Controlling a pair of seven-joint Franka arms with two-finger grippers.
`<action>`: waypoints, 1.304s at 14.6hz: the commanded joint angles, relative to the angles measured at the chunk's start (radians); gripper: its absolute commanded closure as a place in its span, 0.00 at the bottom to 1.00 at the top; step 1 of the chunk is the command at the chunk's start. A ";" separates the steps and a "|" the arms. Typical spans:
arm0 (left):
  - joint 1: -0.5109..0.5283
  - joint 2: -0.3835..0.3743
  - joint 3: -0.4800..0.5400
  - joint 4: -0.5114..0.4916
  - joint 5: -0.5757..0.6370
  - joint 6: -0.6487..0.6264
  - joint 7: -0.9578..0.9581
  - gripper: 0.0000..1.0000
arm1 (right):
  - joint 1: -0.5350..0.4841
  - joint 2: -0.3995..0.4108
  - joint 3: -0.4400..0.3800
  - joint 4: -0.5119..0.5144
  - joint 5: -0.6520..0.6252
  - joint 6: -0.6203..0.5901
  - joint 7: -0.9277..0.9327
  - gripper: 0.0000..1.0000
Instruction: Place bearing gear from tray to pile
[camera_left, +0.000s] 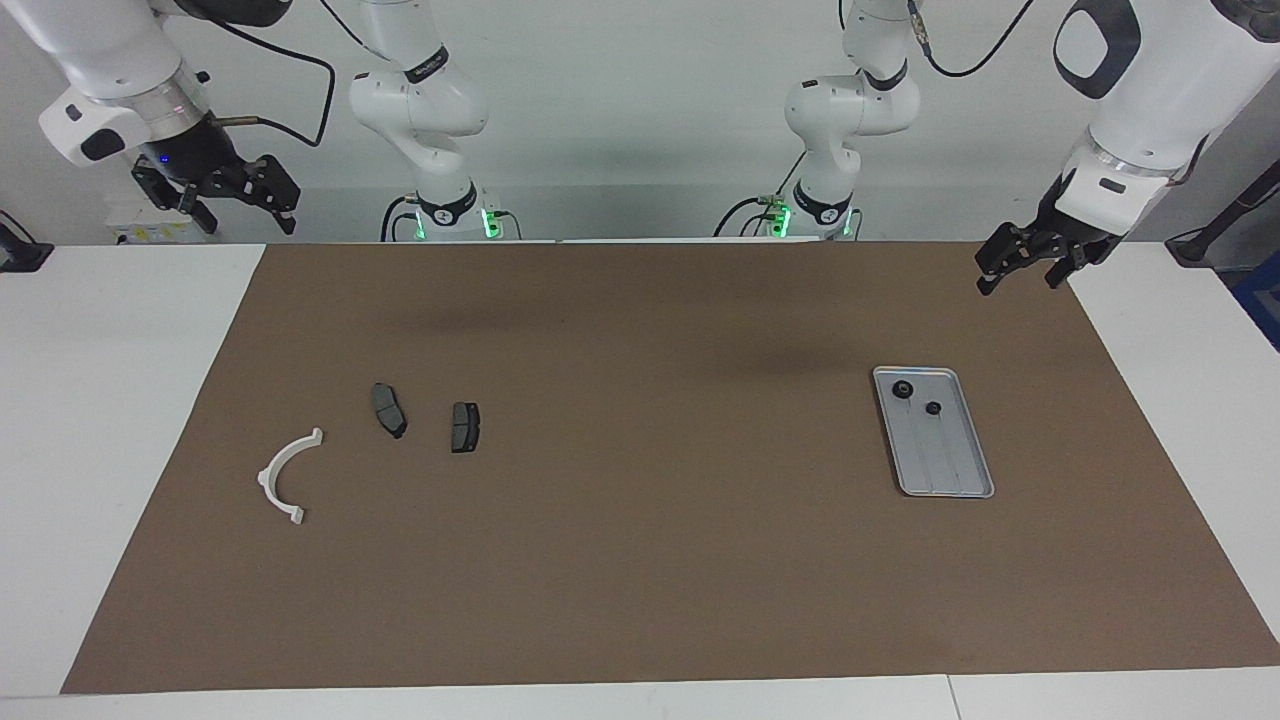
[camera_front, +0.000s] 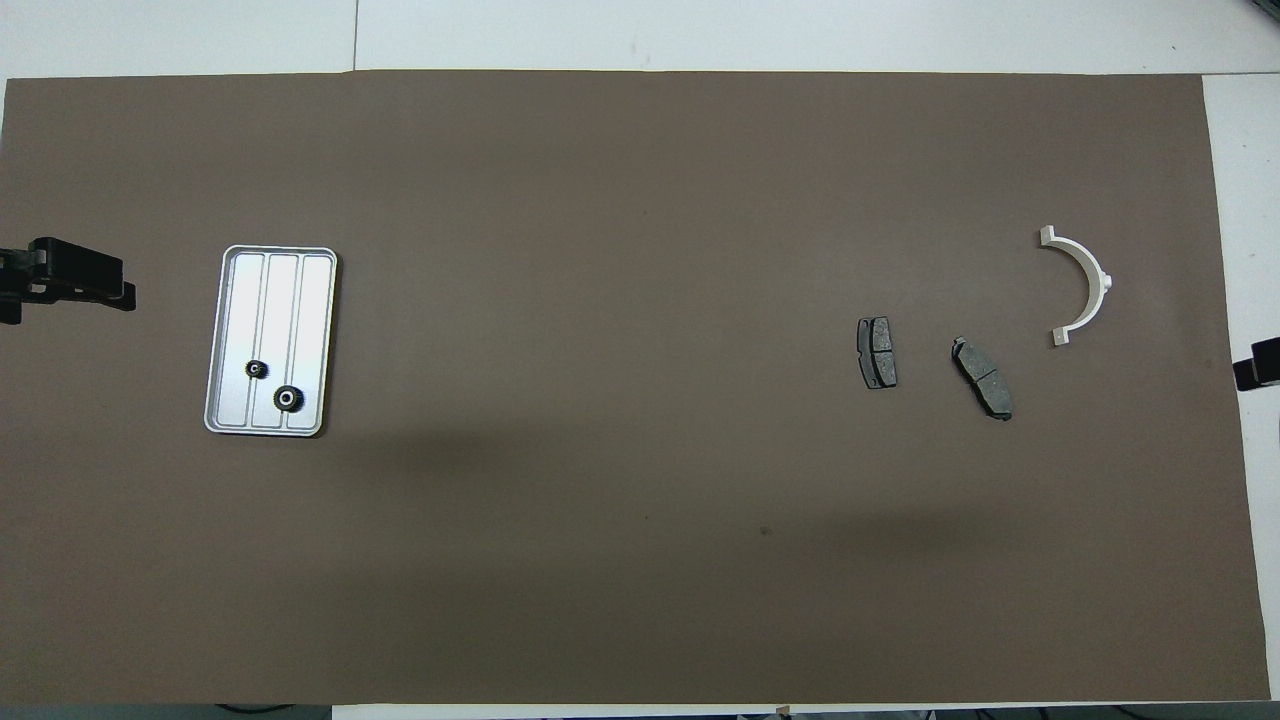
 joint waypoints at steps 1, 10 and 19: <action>-0.014 0.012 0.015 0.025 0.006 -0.024 0.003 0.00 | -0.006 0.010 0.004 0.015 -0.001 -0.005 0.002 0.00; -0.019 -0.001 0.008 -0.029 0.008 0.002 -0.007 0.00 | -0.006 0.010 0.004 0.015 -0.001 -0.001 0.002 0.00; -0.014 -0.067 -0.028 -0.215 0.011 0.146 -0.112 0.00 | -0.008 0.010 0.004 0.013 0.001 0.000 0.002 0.00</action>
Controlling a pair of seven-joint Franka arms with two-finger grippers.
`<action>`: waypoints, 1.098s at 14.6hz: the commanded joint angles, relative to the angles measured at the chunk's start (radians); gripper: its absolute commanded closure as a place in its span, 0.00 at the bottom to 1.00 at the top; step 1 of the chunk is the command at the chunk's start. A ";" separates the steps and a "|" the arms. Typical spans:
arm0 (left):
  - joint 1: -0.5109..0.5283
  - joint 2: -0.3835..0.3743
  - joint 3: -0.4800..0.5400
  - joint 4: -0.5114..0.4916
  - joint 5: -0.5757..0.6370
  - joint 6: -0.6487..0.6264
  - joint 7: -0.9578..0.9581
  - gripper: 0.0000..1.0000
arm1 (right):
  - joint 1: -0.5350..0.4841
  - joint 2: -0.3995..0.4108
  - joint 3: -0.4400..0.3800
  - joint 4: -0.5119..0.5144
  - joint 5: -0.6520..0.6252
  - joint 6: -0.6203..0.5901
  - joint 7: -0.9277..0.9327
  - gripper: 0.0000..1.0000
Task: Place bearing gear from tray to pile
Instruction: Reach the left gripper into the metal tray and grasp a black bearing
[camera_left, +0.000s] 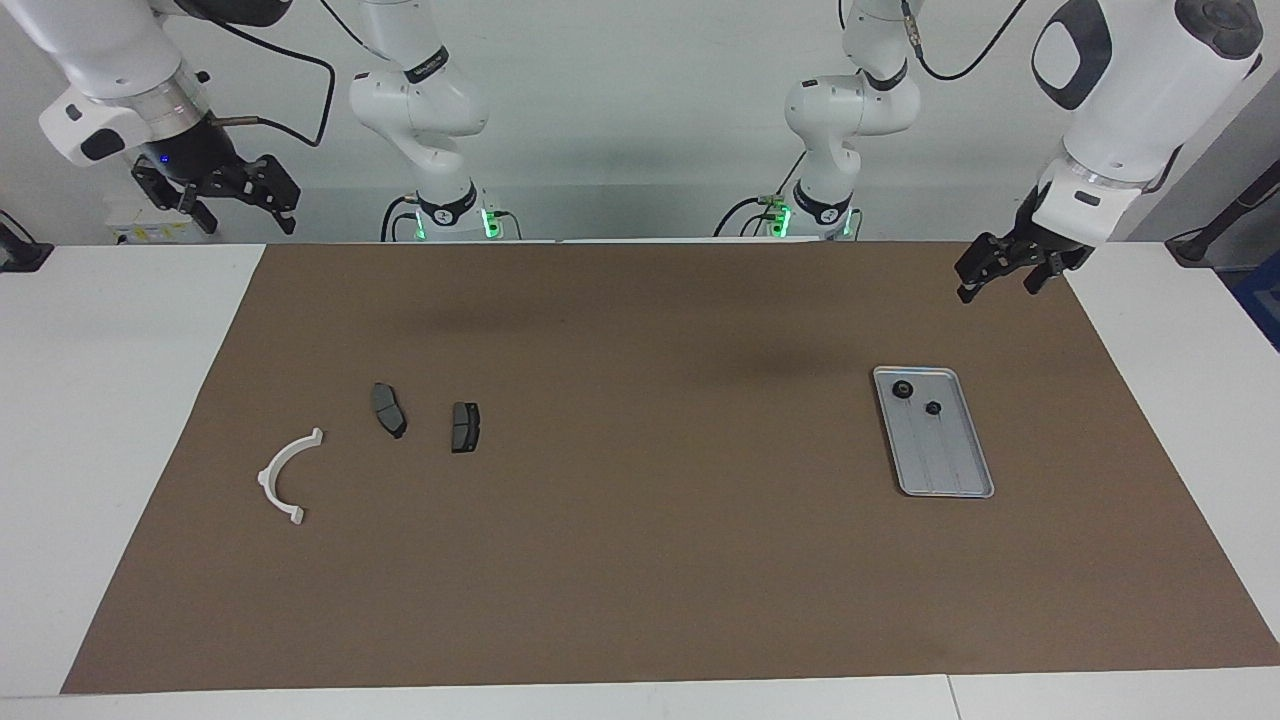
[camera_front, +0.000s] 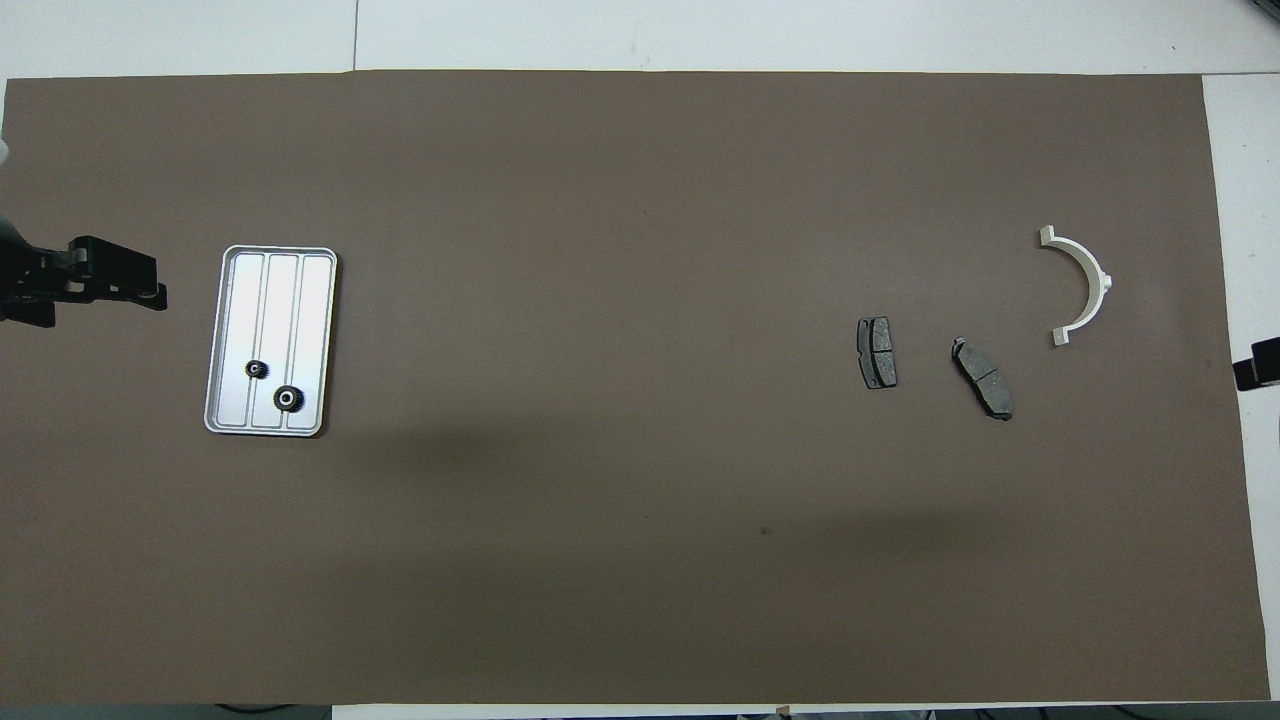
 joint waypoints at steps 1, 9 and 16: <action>-0.003 -0.038 0.004 -0.088 0.011 0.057 -0.015 0.00 | -0.009 0.010 0.004 0.013 0.001 0.000 0.002 0.00; 0.000 -0.013 0.004 -0.314 0.012 0.311 -0.015 0.31 | -0.009 0.008 0.004 0.013 0.001 -0.001 0.002 0.00; 0.031 -0.002 0.004 -0.498 0.012 0.517 -0.007 0.51 | -0.009 0.001 0.004 0.013 0.001 0.017 0.003 0.00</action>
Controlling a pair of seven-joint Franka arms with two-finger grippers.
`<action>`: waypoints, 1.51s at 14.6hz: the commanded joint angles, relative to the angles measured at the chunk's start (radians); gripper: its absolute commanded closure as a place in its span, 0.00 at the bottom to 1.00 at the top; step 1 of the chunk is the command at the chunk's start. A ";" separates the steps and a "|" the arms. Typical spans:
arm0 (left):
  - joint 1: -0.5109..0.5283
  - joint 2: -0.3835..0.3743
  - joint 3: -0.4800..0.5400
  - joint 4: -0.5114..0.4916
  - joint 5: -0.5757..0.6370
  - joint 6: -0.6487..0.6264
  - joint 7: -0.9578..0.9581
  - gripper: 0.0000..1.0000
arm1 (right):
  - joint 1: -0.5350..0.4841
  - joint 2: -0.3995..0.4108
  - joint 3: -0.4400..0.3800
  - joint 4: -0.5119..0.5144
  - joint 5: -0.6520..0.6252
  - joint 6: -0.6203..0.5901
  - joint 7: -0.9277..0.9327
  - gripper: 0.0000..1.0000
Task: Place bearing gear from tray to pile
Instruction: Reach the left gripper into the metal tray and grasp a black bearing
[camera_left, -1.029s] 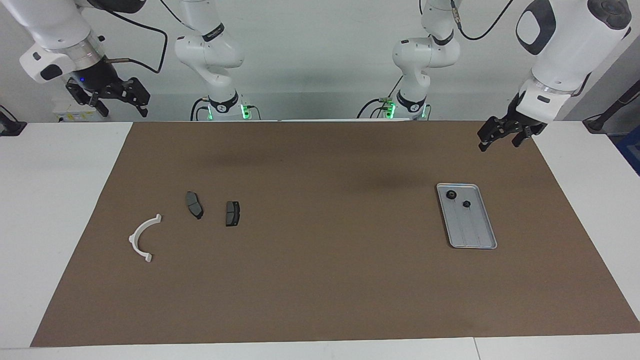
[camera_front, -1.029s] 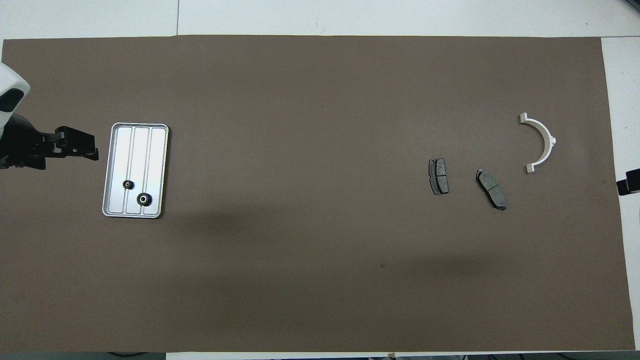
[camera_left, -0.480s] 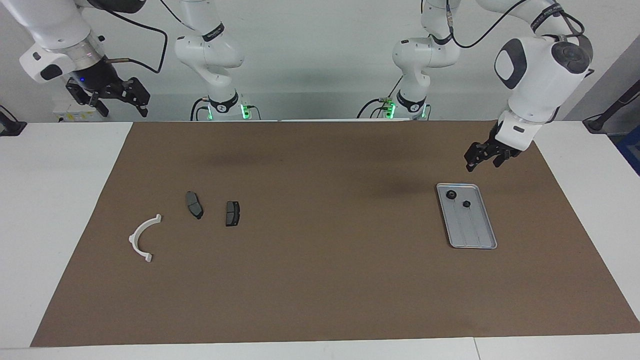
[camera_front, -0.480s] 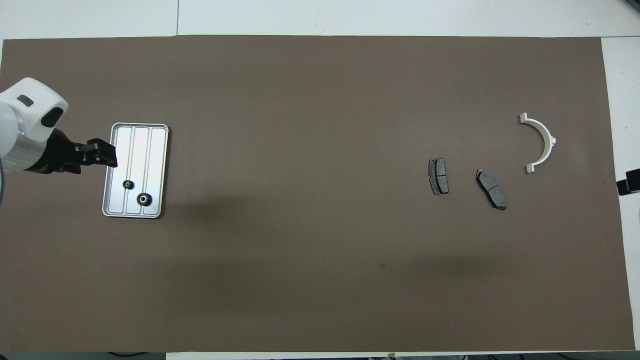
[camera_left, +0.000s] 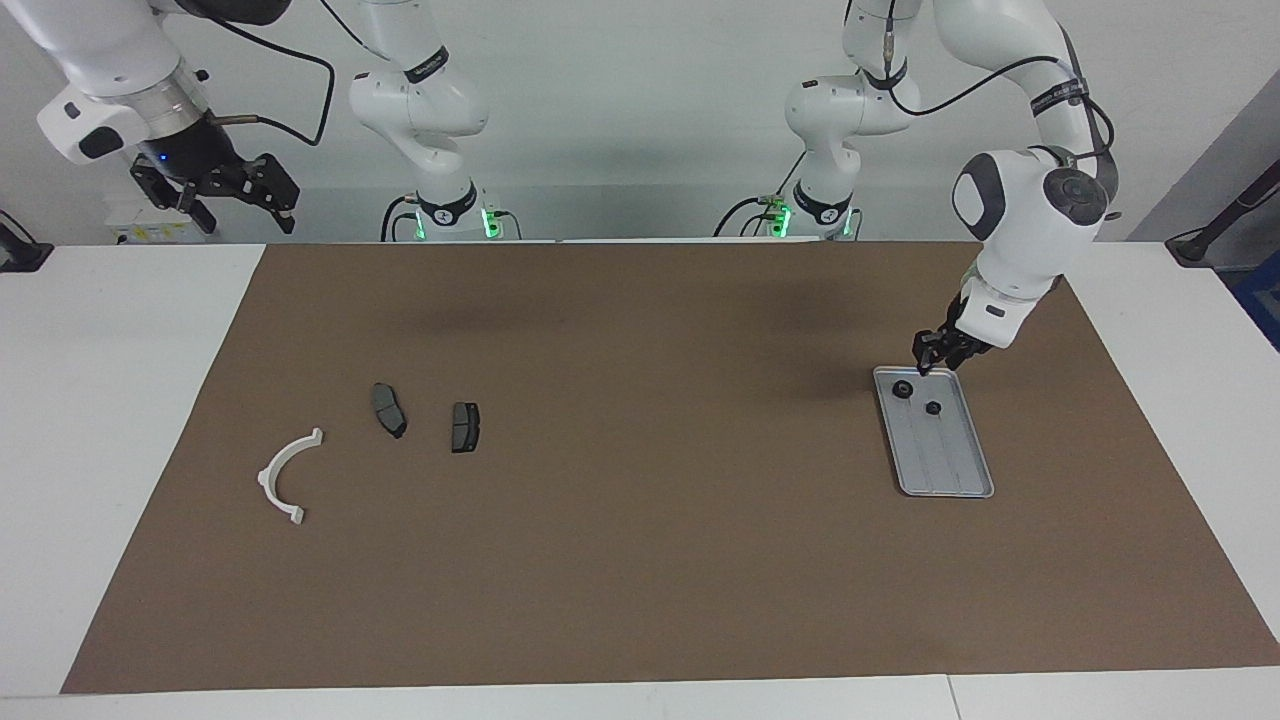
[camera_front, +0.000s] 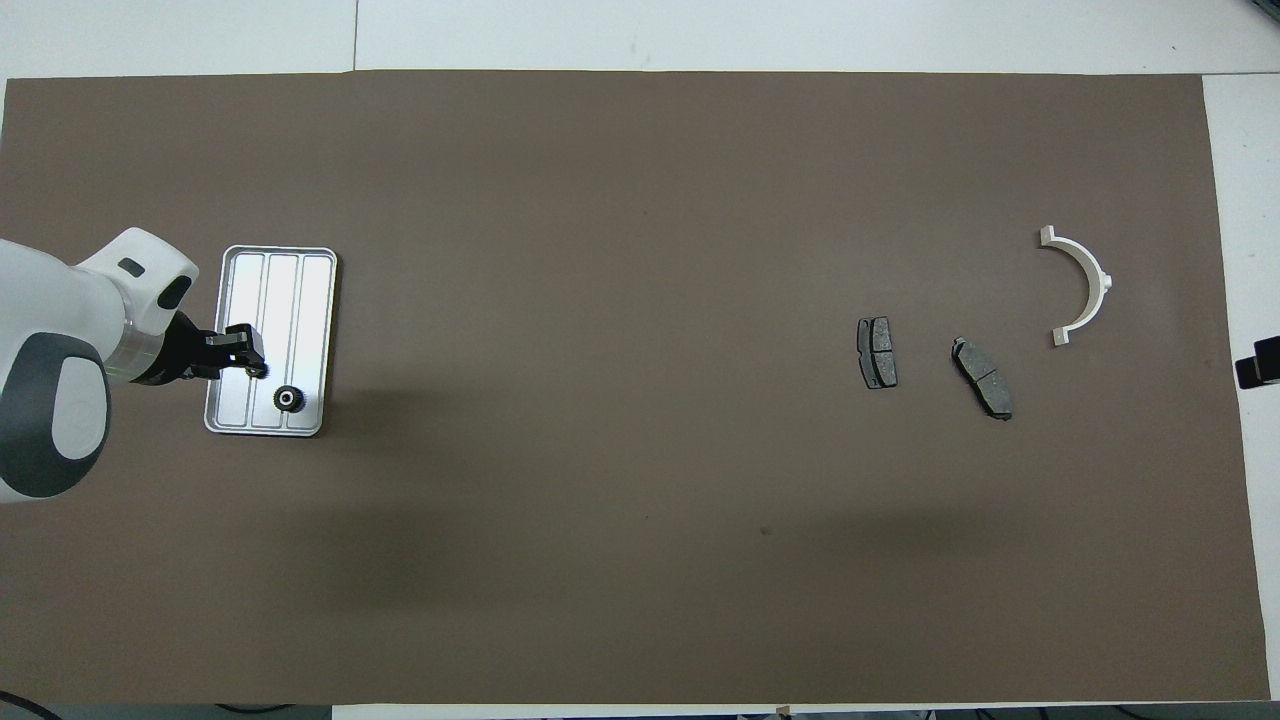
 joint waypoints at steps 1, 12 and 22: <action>0.004 0.001 -0.004 -0.063 0.012 0.069 -0.007 0.51 | -0.005 0.001 0.004 0.007 0.001 0.012 0.003 0.00; 0.000 0.070 -0.004 -0.147 0.012 0.205 -0.007 0.44 | -0.003 0.048 0.004 0.011 0.008 0.095 0.014 0.00; -0.002 0.092 -0.004 -0.147 0.012 0.220 -0.007 0.45 | 0.097 0.185 0.007 0.074 0.008 0.218 0.081 0.01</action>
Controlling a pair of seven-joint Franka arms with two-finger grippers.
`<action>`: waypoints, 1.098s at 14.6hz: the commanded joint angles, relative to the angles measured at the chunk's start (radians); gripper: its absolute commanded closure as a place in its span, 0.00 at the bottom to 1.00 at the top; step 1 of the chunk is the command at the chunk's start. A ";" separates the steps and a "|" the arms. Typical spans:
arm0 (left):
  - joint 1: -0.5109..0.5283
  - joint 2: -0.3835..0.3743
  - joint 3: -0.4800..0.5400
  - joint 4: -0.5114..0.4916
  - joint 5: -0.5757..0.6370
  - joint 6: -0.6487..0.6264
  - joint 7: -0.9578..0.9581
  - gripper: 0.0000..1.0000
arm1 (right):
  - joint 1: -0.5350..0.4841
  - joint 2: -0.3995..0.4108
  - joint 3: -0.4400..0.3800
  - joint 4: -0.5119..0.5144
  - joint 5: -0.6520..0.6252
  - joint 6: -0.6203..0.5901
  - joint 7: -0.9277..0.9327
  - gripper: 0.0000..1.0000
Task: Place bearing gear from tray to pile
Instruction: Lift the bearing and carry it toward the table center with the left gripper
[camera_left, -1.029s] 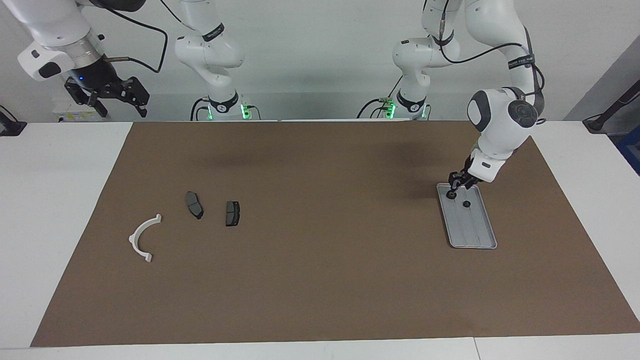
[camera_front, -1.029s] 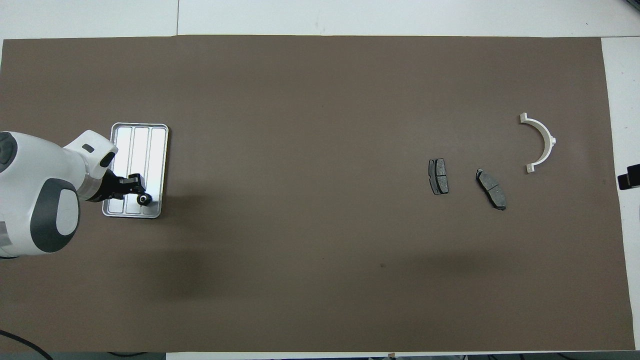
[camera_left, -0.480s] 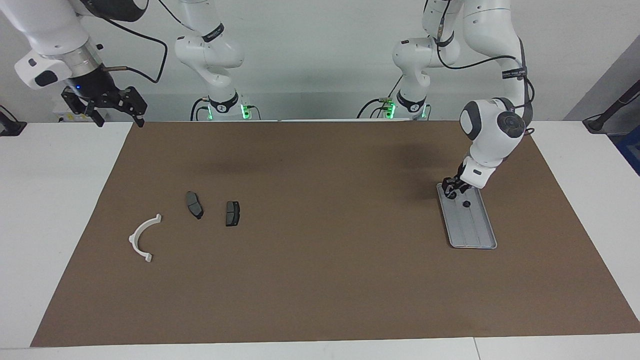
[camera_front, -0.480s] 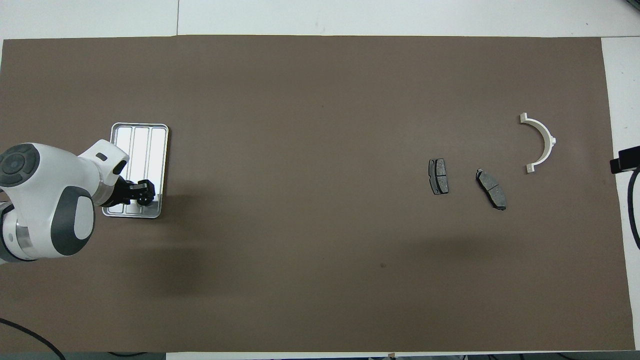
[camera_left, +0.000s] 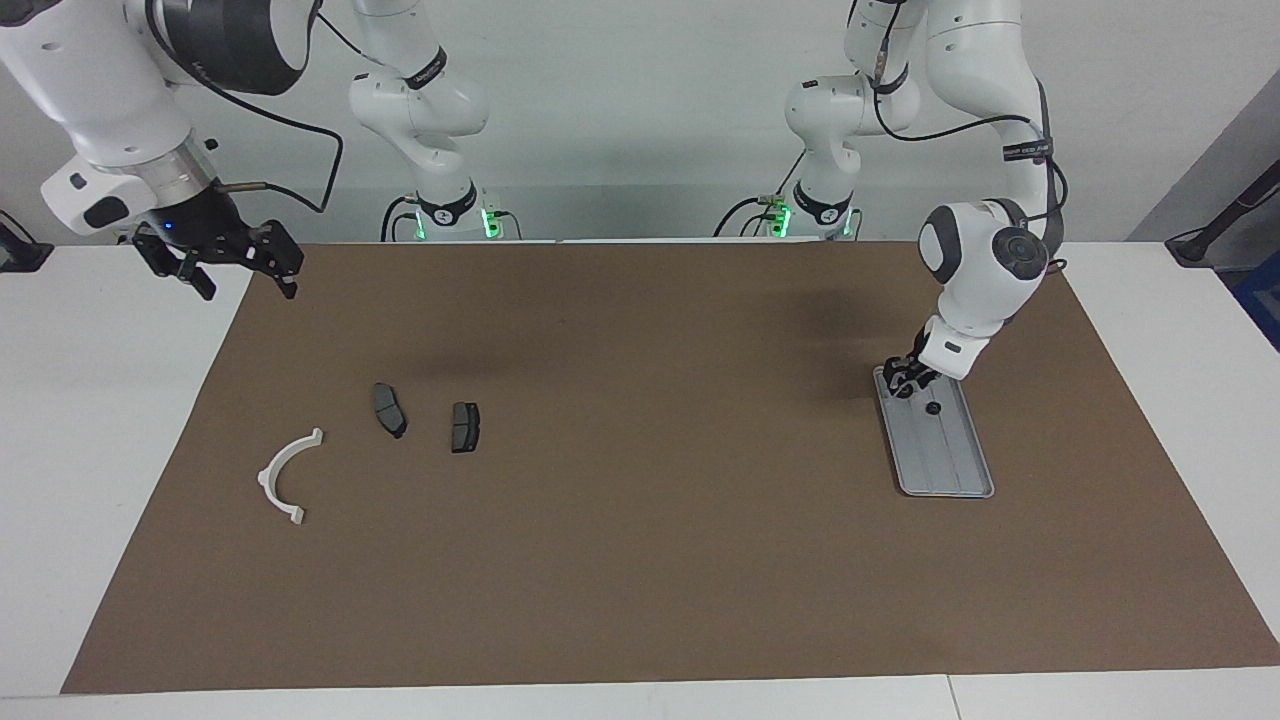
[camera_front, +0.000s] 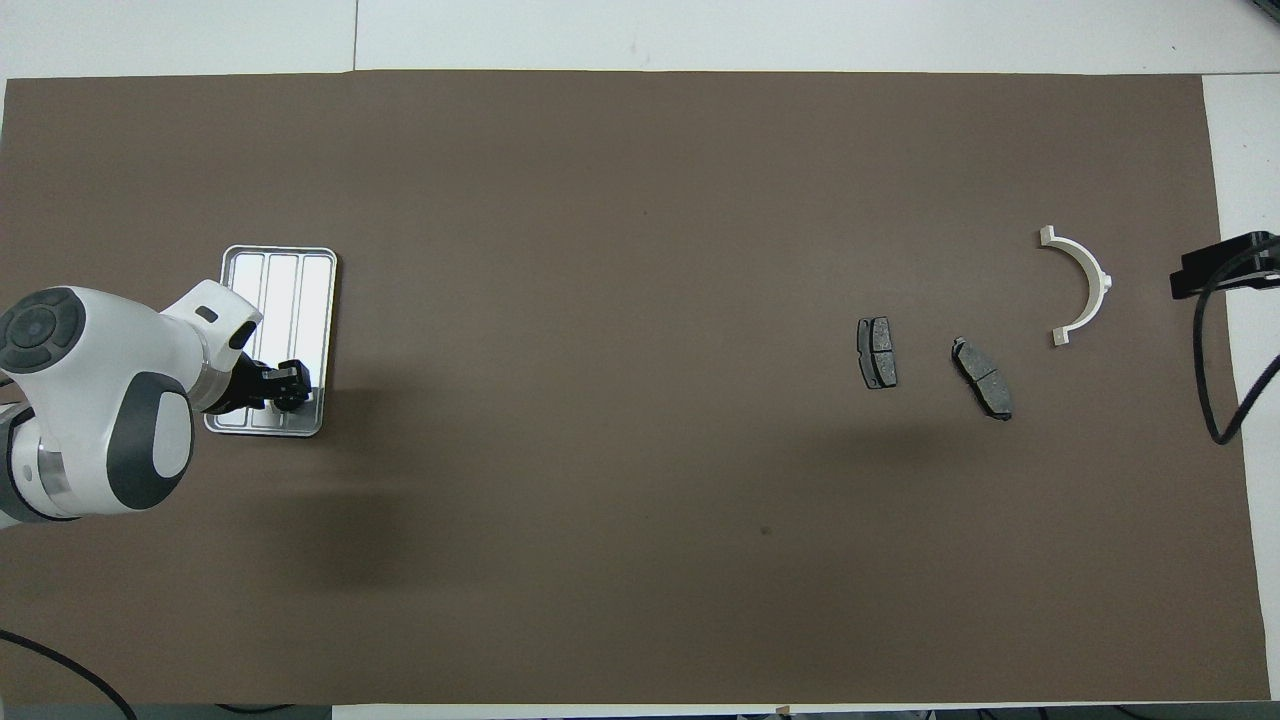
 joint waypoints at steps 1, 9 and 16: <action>-0.003 0.001 0.000 -0.016 0.012 0.030 -0.008 0.45 | 0.019 0.034 0.000 0.012 0.007 0.035 0.030 0.02; -0.011 0.022 0.000 -0.013 0.012 0.037 -0.005 0.86 | 0.025 0.031 0.000 -0.029 0.007 0.066 0.041 0.02; -0.011 0.011 -0.001 0.085 0.012 -0.073 -0.013 1.00 | 0.025 0.028 0.000 -0.029 0.007 0.063 0.039 0.02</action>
